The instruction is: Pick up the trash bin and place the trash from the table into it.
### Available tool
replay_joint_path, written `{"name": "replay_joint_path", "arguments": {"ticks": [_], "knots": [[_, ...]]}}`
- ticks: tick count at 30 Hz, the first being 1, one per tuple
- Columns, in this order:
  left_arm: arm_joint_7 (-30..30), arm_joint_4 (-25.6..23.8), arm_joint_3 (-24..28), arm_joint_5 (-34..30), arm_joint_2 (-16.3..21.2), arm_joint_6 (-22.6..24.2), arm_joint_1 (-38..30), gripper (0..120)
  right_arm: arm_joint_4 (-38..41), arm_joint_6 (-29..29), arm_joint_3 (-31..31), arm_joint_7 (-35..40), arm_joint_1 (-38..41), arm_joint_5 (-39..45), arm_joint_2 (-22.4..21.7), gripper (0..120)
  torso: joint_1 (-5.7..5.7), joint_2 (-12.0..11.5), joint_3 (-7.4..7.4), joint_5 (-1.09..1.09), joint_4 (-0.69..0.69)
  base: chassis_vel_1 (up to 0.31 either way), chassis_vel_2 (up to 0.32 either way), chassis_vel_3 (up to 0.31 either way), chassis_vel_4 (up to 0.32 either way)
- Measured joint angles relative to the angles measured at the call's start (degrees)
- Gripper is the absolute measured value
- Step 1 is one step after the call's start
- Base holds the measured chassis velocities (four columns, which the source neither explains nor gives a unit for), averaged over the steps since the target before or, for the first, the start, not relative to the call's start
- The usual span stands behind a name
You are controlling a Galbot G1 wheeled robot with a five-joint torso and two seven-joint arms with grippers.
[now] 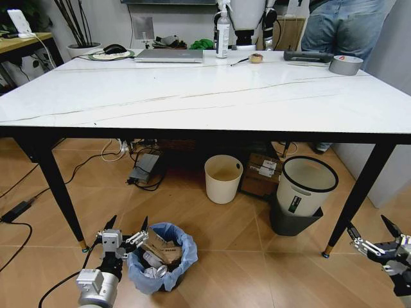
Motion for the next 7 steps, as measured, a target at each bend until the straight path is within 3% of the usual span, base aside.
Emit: {"name": "replay_joint_path", "arguments": {"ticks": [7], "knots": [[0.0, 0.0, 0.0, -0.1, 0.0, 0.0, 0.0, 100, 0.0, 0.0, 0.0, 0.0, 0.0, 0.0, 0.0, 100, 0.00, 0.0, 0.00, 0.00, 0.00, 0.000, 0.000, 0.000, 0.000]]}}
